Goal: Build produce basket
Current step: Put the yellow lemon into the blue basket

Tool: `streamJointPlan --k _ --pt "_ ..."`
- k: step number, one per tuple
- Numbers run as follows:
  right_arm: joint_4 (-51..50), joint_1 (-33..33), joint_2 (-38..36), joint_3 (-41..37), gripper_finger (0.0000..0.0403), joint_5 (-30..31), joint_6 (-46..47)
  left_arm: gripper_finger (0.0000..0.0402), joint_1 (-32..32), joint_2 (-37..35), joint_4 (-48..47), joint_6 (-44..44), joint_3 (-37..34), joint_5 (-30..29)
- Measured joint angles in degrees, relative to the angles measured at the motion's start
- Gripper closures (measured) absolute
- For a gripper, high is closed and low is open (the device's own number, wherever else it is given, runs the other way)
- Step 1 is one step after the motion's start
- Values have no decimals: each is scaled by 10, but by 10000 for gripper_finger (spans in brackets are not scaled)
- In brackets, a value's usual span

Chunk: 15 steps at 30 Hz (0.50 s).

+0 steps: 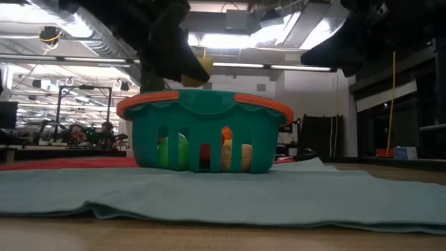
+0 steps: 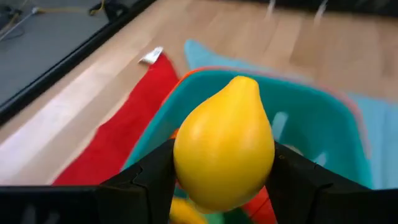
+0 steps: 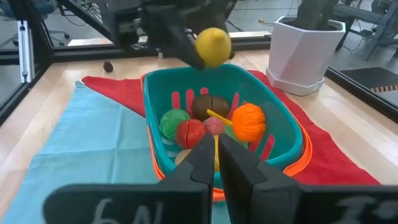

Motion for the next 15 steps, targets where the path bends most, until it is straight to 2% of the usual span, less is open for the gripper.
streamJointPlan --k 8,15 --pt "-27 -1 0 0 377 0 15 204 10 0 -245 -1 122 5" --pt "-28 -5 0 0 377 0 13 204 43 35 -319 -32 159 98"
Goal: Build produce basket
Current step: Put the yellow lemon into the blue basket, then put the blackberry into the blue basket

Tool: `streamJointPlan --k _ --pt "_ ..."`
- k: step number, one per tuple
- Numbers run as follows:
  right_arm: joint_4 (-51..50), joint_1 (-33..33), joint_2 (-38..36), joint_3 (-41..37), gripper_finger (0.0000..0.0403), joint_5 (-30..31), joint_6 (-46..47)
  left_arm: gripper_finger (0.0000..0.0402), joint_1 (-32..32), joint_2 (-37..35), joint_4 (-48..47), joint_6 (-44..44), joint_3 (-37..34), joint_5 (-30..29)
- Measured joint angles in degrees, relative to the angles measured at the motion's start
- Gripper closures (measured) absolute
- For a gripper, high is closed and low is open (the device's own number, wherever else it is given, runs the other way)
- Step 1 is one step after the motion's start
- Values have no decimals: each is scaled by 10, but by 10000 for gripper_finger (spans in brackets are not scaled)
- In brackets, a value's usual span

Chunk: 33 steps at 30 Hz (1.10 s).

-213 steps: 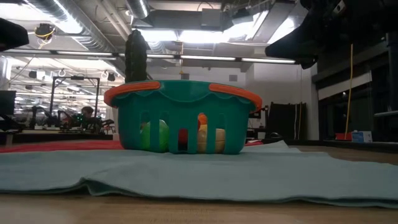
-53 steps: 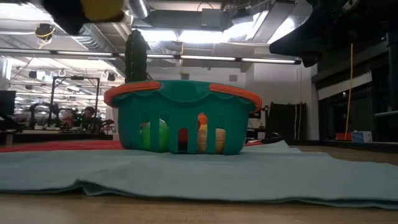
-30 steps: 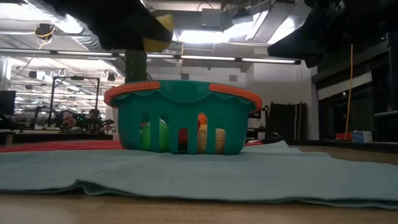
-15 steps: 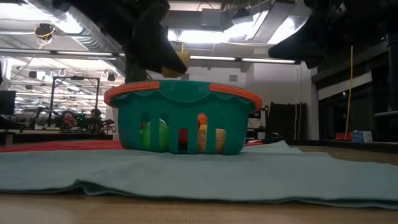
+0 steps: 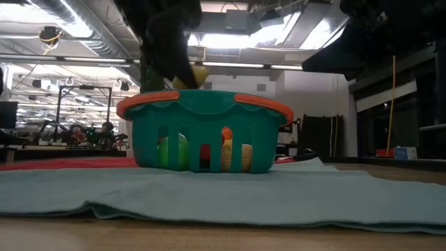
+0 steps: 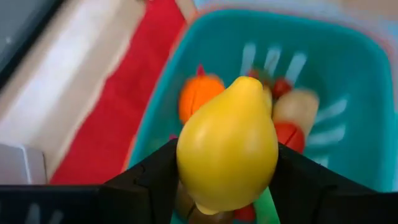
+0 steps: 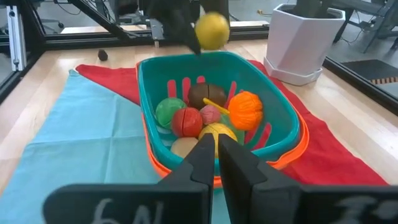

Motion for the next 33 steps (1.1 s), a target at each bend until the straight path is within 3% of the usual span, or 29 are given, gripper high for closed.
streamJointPlan --k 7,17,26,33 --pt "-2 -17 0 0 377 0 0 204 22 58 -53 0 13 56" --pt "-7 -18 0 0 377 0 0 202 30 63 -77 2 13 73" --pt "-21 -18 0 0 377 0 0 167 30 63 -77 2 13 73" --pt "-23 -18 0 0 377 0 0 162 30 63 -79 2 13 72"
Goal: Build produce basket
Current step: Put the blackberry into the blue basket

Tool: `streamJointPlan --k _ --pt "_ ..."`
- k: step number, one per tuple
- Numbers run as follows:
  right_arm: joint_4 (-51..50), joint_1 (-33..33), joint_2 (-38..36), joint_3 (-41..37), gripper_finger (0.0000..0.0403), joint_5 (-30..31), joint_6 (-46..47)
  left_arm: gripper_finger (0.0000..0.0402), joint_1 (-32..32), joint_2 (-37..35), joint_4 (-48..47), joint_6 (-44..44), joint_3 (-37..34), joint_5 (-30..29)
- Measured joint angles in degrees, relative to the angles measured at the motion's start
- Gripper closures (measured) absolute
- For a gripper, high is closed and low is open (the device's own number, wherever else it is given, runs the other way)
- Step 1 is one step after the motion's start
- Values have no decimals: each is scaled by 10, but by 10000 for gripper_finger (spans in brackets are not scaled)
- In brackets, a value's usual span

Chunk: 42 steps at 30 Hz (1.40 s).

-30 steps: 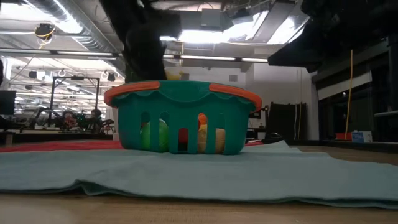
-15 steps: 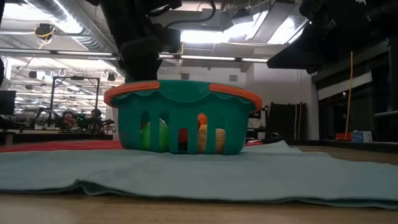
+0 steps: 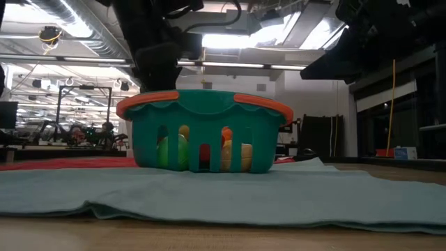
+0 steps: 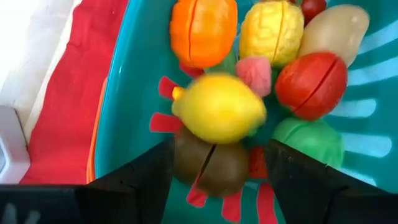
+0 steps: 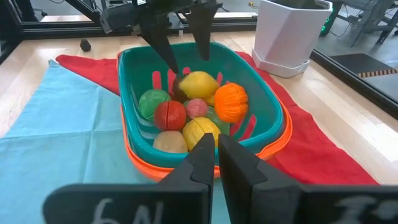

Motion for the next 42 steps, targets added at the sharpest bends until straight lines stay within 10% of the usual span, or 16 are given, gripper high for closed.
streamJointPlan --k 17,42 --pt "10 -5 0 1 377 0 -15 168 -199 -172 -77 -63 0 -151" --pt "105 -5 0 1 377 0 -13 168 -559 -117 -316 -610 0 -42"
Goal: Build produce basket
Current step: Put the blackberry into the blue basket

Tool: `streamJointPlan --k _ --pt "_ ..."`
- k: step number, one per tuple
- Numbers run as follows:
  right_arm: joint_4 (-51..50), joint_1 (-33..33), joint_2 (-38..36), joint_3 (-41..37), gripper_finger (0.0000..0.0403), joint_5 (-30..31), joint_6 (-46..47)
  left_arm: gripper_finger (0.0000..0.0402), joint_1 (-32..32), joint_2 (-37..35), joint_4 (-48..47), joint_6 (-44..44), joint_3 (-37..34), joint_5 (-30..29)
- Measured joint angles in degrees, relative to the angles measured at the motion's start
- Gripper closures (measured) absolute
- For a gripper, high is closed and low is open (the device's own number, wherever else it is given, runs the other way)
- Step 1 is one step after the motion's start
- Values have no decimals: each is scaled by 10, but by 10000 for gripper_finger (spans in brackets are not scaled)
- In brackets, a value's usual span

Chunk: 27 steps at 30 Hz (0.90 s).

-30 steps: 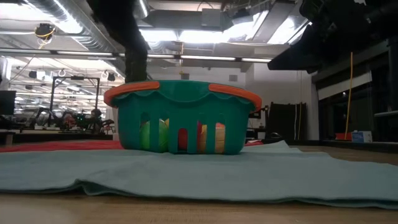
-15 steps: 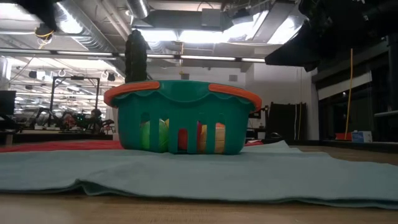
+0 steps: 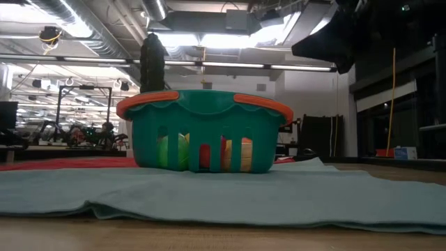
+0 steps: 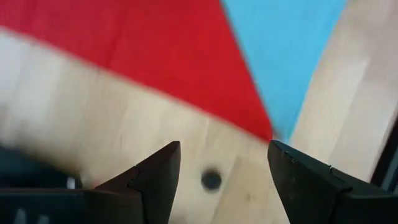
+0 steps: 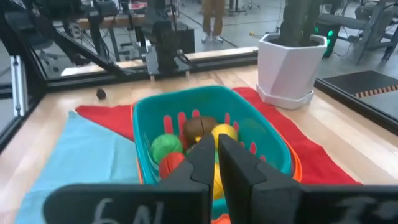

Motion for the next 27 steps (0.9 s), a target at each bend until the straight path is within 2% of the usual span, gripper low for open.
streamJointPlan --k 4,9,20,27 --pt "5 0 0 0 377 0 0 168 -32 25 -7 -74 0 40" --pt "6 0 0 0 377 0 0 168 -60 57 29 -111 0 44" --pt "6 0 0 0 377 0 -17 168 -73 84 97 -115 0 43" --pt "6 0 0 0 377 0 -17 168 -73 84 82 -132 0 43"
